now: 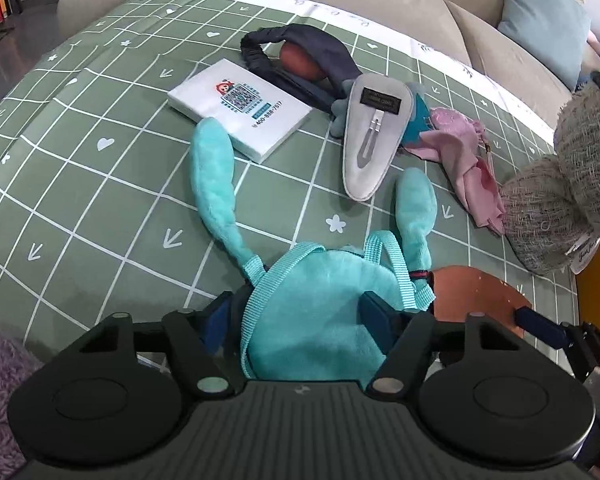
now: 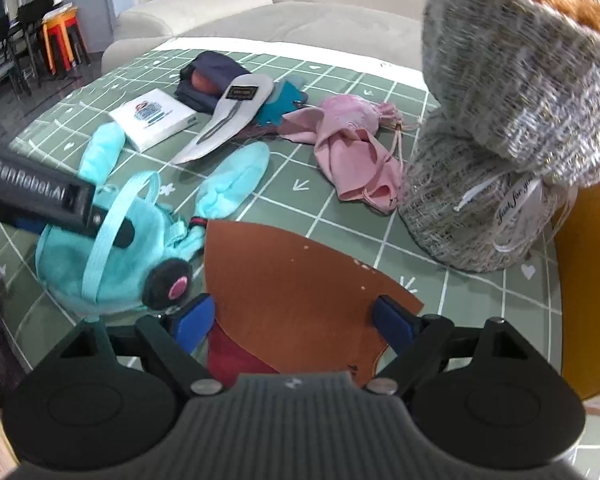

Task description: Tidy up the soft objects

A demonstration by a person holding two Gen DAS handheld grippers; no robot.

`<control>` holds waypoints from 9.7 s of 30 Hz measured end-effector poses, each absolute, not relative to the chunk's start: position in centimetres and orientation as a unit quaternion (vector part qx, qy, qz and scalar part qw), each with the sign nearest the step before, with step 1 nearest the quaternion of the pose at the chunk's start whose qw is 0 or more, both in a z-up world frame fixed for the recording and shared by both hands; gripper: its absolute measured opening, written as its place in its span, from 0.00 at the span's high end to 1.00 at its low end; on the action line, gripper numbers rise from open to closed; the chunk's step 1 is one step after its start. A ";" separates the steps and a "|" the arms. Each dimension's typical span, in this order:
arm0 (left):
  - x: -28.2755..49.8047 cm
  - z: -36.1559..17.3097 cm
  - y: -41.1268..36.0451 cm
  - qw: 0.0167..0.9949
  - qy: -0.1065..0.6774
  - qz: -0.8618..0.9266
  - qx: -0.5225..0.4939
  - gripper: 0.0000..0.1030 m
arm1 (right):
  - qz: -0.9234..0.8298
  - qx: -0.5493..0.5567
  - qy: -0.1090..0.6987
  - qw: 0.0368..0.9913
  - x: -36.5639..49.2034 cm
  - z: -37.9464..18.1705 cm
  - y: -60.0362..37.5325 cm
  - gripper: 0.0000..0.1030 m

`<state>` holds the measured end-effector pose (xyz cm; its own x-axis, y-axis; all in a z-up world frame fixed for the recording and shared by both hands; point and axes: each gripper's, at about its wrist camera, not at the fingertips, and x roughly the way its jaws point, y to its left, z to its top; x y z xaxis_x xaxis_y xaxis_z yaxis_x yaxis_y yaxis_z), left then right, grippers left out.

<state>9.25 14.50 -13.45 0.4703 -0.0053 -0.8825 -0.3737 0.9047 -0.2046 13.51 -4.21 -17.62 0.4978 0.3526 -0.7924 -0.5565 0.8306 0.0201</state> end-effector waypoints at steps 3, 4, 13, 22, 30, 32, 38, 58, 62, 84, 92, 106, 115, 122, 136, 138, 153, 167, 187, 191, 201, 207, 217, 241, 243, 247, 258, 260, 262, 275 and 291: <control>9.1 -13.0 14.5 0.842 0.494 0.117 -0.182 0.42 | 0.270 -0.123 0.416 0.859 13.2 -17.4 -4.2 0.34; 9.0 -12.8 14.5 0.845 0.489 0.118 -0.180 0.46 | 0.272 -0.125 0.411 0.861 13.1 -17.3 -4.2 0.40; 8.2 -10.7 14.0 0.872 0.449 0.116 -0.158 0.75 | 0.264 -0.135 0.400 0.867 13.1 -16.7 -4.6 0.94; 7.3 -8.1 12.6 0.903 0.402 0.090 -0.123 0.78 | 0.280 -0.132 0.381 0.871 11.8 -14.8 -4.7 0.95; 6.7 -5.6 10.4 0.923 0.372 0.069 -0.070 0.79 | 0.286 -0.121 0.359 0.880 10.7 -12.0 -5.2 0.95; 6.4 -4.9 9.8 0.926 0.367 0.064 -0.058 0.79 | 0.286 -0.116 0.355 0.883 10.4 -11.1 -5.5 0.95; 5.3 -2.6 8.1 0.934 0.353 0.042 -0.043 0.79 | 0.278 -0.097 0.341 0.893 9.2 -8.2 -7.4 0.95; 3.6 4.8 -0.5 0.944 0.316 -0.098 -0.008 0.79 | 0.193 -0.034 0.315 0.929 4.1 -0.3 -19.5 0.94; 4.3 6.2 -3.4 0.943 0.302 -0.139 0.005 0.79 | 0.163 -0.017 0.309 0.937 3.8 0.8 -22.4 0.95; 16.6 8.2 -17.3 0.934 0.263 -0.211 0.119 0.79 | 0.062 0.024 0.273 0.960 12.8 1.5 -33.4 0.94; 22.2 4.7 -21.3 0.922 0.280 -0.172 0.205 0.79 | 0.071 0.022 0.308 0.948 20.9 -3.6 -34.9 0.94; 30.7 -1.3 -25.2 0.888 0.343 -0.125 0.280 0.79 | 0.096 0.018 0.392 0.915 30.2 -9.0 -35.0 0.94; 32.4 -3.7 -25.1 0.870 0.371 -0.107 0.305 0.76 | 0.101 -0.015 0.409 0.907 31.6 -10.4 -33.9 0.77; 31.6 -3.6 -25.7 0.867 0.346 -0.102 0.343 0.66 | 0.095 -0.028 0.406 0.908 31.4 -10.3 -33.8 0.62; 28.3 0.4 -25.5 0.881 0.319 -0.113 0.329 0.64 | 0.094 -0.044 0.381 0.919 28.8 -7.0 -33.4 0.61; 27.4 1.1 -25.3 0.885 0.316 -0.119 0.320 0.64 | 0.095 -0.047 0.375 0.921 28.2 -6.2 -33.4 0.61; 19.9 5.4 -22.6 0.907 0.286 -0.172 0.255 0.64 | 0.080 -0.029 0.340 0.937 20.0 -1.8 -32.7 0.58; 10.4 4.6 -14.9 0.921 0.254 -0.226 0.191 0.64 | 0.060 0.023 0.317 0.946 11.3 -0.5 -29.3 0.57; 5.7 -0.9 0.5 0.955 0.282 -0.092 0.014 0.64 | 0.112 0.040 0.298 0.947 5.8 -1.8 -19.3 0.57; 5.3 -2.2 2.8 0.948 0.309 -0.068 -0.013 0.64 | 0.144 0.022 0.300 0.943 6.0 -2.3 -16.5 0.57; 6.7 -4.5 7.8 0.934 0.348 -0.016 -0.078 0.64 | 0.199 -0.034 0.340 0.918 8.3 -5.2 -10.5 0.51; 9.2 -6.4 9.4 0.931 0.361 0.005 -0.063 0.52 | 0.221 -0.054 0.346 0.910 10.9 -7.3 -7.7 0.51; 14.5 -10.4 10.7 0.924 0.382 0.021 0.016 0.52 | 0.241 -0.109 0.368 0.891 16.3 -11.9 -3.3 0.52; 16.7 -15.0 11.1 0.916 0.399 0.015 0.043 0.85 | 0.200 -0.150 0.372 0.894 20.7 -17.9 1.1 1.00; 16.4 -14.6 11.1 0.918 0.392 0.020 0.050 0.86 | 0.206 -0.141 0.378 0.891 20.8 -17.7 1.2 1.00; 15.2 -12.8 11.3 0.922 0.384 0.025 0.037 0.88 | 0.229 -0.150 0.356 0.894 19.0 -15.9 1.3 1.00; 10.7 -8.2 11.9 0.905 0.409 -0.029 -0.115 0.89 | 0.249 -0.125 0.340 0.898 12.6 -11.0 -2.0 1.00; 10.1 -8.2 11.3 0.897 0.421 -0.038 -0.130 0.89 | 0.246 -0.128 0.344 0.897 11.6 -10.6 -3.0 1.00; 9.6 -8.3 10.3 0.892 0.435 -0.042 -0.117 0.89 | 0.236 -0.133 0.351 0.896 10.9 -10.6 -4.2 1.00; 7.9 -10.6 4.6 0.874 0.484 -0.049 0.007 0.88 | 0.201 -0.095 0.436 0.872 9.4 -12.2 -10.1 1.00; 8.4 -10.5 3.5 0.895 0.440 -0.071 0.019 0.28 | 0.195 -0.040 0.445 0.873 10.6 -11.5 -12.7 0.58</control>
